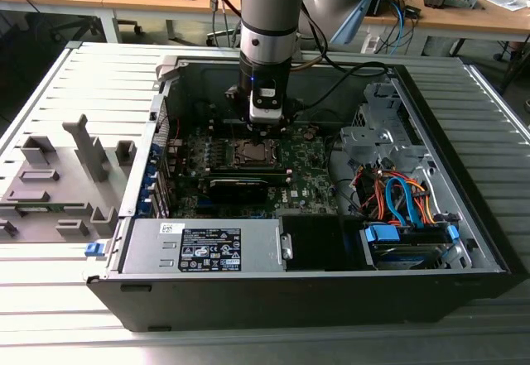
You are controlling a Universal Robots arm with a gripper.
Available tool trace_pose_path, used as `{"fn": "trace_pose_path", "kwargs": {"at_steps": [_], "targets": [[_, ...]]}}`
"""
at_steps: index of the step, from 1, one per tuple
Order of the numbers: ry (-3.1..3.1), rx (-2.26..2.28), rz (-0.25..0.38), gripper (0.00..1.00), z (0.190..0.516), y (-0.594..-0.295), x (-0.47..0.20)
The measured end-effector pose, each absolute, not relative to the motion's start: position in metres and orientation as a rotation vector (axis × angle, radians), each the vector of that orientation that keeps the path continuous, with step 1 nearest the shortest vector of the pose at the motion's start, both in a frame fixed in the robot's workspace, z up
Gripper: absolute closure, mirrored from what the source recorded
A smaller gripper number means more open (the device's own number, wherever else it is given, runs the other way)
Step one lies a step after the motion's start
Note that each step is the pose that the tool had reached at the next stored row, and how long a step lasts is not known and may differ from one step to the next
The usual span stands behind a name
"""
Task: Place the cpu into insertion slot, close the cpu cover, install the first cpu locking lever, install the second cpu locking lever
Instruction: 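Install the first cpu locking lever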
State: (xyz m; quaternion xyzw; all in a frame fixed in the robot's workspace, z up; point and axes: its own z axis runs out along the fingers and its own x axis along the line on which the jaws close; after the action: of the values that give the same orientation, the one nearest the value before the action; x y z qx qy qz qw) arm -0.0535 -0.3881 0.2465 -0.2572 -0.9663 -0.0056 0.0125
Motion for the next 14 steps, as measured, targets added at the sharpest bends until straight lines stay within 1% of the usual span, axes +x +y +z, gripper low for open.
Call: {"fn": "trace_pose_path", "kwargs": {"at_steps": [14], "targets": [[-3.02,-0.77,-0.017,0.89,0.2465,-0.3881,-0.0535]]}}
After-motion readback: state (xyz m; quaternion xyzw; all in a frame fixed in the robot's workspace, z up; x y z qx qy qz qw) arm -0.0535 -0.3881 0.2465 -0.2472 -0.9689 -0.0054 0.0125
